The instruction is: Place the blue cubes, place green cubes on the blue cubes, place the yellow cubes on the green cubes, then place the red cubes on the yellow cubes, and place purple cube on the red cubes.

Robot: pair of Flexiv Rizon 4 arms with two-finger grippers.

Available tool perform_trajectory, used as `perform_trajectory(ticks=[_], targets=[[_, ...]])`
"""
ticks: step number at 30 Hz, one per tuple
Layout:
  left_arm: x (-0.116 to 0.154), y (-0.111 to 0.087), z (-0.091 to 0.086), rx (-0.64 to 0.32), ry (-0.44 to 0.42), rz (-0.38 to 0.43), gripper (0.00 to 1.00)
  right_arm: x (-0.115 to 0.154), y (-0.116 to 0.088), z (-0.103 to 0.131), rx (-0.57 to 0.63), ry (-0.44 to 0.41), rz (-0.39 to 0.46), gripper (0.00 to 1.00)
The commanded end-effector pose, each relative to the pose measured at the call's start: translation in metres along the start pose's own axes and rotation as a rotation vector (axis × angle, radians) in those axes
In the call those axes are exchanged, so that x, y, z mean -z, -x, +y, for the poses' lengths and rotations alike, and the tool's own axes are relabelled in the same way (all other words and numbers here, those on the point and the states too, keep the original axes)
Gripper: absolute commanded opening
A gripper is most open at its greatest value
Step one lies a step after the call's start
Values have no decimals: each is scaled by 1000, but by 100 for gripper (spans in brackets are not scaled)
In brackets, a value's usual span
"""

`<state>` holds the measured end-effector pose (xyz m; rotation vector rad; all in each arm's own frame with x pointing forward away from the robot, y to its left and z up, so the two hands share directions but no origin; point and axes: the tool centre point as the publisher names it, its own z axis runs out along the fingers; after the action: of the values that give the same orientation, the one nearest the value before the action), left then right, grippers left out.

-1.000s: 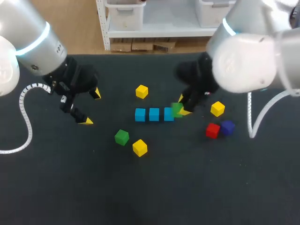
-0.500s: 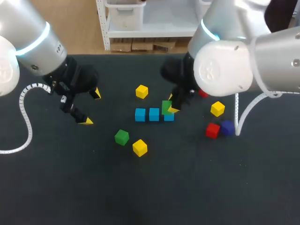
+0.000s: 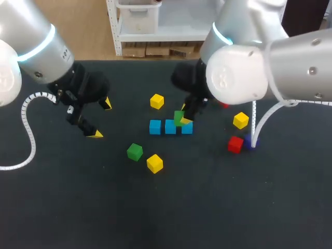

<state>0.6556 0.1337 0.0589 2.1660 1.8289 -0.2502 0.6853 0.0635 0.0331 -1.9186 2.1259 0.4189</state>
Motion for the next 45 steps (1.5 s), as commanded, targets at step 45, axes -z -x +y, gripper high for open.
perform_trajectory(ticks=[45], targets=[[0,-2,0,-4,2,-5,100,-10,-4,-11,-5,13,16,26]])
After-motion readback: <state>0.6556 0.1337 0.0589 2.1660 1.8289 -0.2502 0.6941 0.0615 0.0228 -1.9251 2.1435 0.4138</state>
